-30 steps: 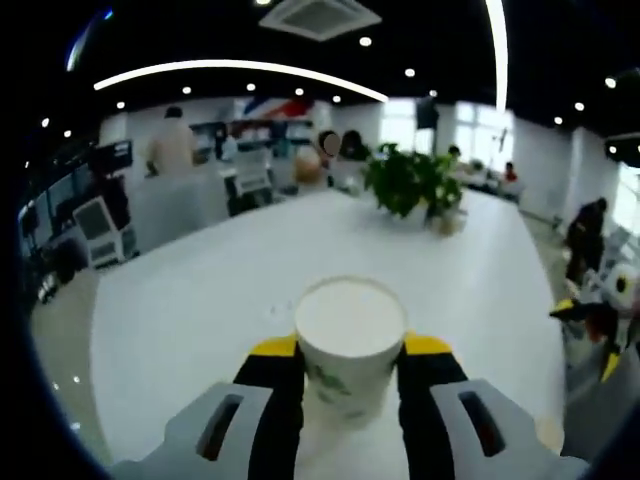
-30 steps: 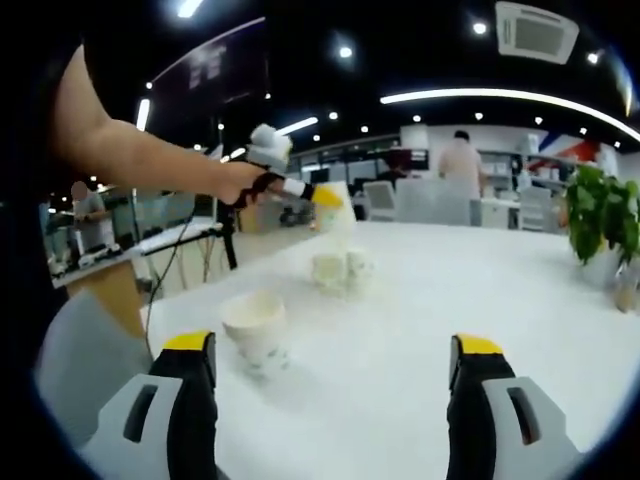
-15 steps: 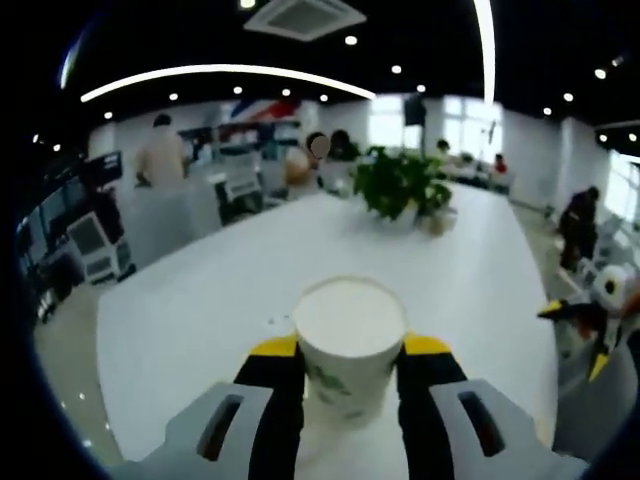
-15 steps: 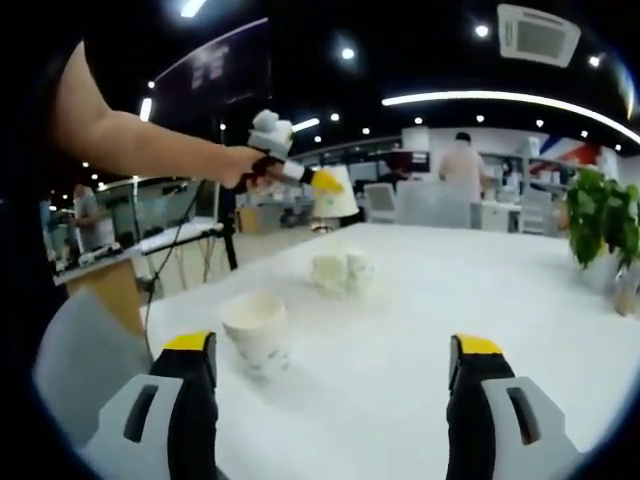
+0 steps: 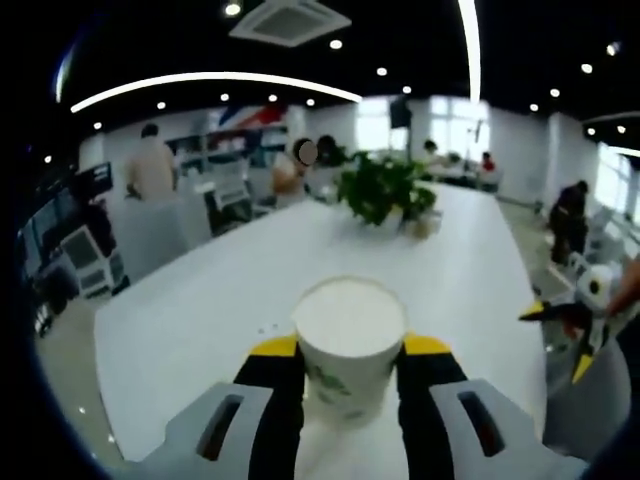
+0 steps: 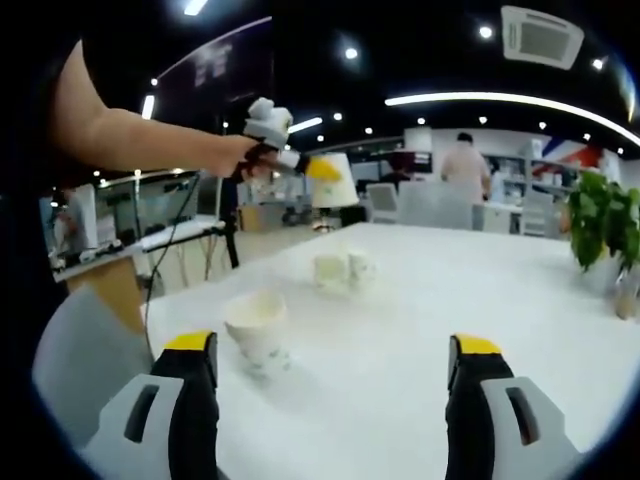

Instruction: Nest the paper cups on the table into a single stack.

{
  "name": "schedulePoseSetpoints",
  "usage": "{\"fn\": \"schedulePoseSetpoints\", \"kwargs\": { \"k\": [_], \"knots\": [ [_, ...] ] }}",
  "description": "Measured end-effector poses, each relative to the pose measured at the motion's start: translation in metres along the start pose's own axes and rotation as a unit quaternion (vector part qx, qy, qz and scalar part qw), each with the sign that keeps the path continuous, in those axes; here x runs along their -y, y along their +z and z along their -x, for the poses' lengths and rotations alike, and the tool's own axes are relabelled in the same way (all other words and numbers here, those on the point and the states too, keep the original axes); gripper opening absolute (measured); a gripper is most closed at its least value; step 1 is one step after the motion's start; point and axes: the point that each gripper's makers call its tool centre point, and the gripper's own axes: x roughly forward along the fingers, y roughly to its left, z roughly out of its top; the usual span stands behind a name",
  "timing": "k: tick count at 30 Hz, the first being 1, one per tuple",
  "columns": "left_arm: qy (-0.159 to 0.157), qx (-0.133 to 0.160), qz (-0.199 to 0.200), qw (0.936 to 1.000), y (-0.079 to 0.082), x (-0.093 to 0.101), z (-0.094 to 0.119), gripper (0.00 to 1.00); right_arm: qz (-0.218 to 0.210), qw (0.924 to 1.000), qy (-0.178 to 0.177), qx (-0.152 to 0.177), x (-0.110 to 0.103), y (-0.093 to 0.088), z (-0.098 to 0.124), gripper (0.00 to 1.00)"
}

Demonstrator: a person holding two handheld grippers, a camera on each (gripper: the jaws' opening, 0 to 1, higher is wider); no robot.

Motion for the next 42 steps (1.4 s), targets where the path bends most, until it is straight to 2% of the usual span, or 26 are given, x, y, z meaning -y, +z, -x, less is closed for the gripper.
{"fn": "schedulePoseSetpoints", "kwargs": {
  "k": [9, 18, 22, 27, 42],
  "knots": [
    [-0.020, 0.010, -0.013, 0.9997, 0.006, 0.026, 0.014, 0.36, 0.005, 1.0000, 0.004, -0.002, -0.003, -0.001, 0.000, 0.93],
    [-0.034, 0.008, -0.028, 0.9990, 0.003, 0.052, 0.023, 0.36, 0.011, 0.9999, 0.011, -0.002, -0.009, -0.001, 0.001, 0.93],
    [-0.040, 0.007, -0.047, 0.9981, 0.005, 0.066, 0.029, 0.36, 0.014, 0.9998, 0.012, -0.001, -0.010, -0.001, 0.002, 0.92],
    [-0.049, 0.012, -0.048, 0.9975, 0.010, 0.081, 0.035, 0.36, 0.015, 0.9998, 0.015, 0.000, -0.011, -0.001, 0.001, 0.92],
    [-0.059, 0.016, -0.053, 0.9968, 0.004, 0.104, 0.055, 0.36, 0.016, 0.9998, 0.010, 0.003, -0.008, 0.001, 0.002, 0.91]
  ]
}}
